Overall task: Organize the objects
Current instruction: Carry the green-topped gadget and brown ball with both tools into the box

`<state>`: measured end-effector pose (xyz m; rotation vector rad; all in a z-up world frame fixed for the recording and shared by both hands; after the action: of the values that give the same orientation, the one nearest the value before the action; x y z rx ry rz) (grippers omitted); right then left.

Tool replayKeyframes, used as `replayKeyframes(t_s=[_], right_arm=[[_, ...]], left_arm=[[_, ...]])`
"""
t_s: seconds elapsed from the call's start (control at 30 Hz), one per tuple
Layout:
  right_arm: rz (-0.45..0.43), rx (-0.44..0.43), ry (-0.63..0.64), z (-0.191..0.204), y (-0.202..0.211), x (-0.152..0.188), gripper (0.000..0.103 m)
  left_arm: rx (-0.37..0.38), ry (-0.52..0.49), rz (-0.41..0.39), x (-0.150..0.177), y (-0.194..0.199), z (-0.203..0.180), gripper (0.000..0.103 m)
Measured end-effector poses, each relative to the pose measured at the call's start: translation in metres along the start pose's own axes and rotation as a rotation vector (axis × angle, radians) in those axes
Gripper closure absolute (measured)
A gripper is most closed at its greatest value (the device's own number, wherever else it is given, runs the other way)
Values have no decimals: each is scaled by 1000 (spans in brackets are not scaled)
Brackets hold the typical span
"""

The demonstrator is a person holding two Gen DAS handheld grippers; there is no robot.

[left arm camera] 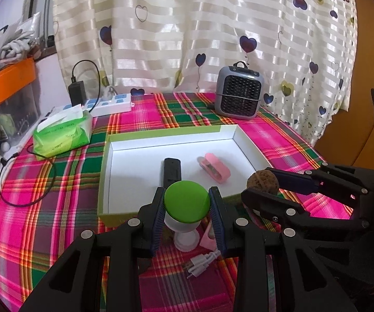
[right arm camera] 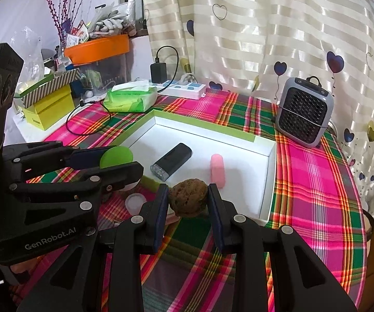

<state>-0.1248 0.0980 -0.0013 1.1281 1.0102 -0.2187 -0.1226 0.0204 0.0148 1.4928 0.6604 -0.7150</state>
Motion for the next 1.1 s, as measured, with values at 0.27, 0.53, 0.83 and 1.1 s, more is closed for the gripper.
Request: replayKeyframes(t_s=[0.27,0.53,0.83,1.1], right_arm=[[8,-3,-3,-6,-12,-8,72],[14,-9,-7,-9,-24,-15,72],[40,-30,-16,-15,-50,-19,72],[80,-49,-41,-19,-75,-14,72]], left_arm=[[-16,-9,-1,-5,-12,7,72],[-20,-4,2,-10,-22,12,72],[-38,18,0,-20,-42,27,72],[-64,34,32,-17,-62,39,72]])
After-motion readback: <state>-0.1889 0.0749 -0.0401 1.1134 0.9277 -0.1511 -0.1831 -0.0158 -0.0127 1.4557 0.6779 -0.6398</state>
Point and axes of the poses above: each gripper's, at about its wrist camera, not at the fingertips, and y roughly against the way its jaws point, z to its left, x to its underside, the point moved 8 cm from there along -y, roughly the way its jaws point, and after that the axes turned 6 degrees about -x, right-handed, at the moved point
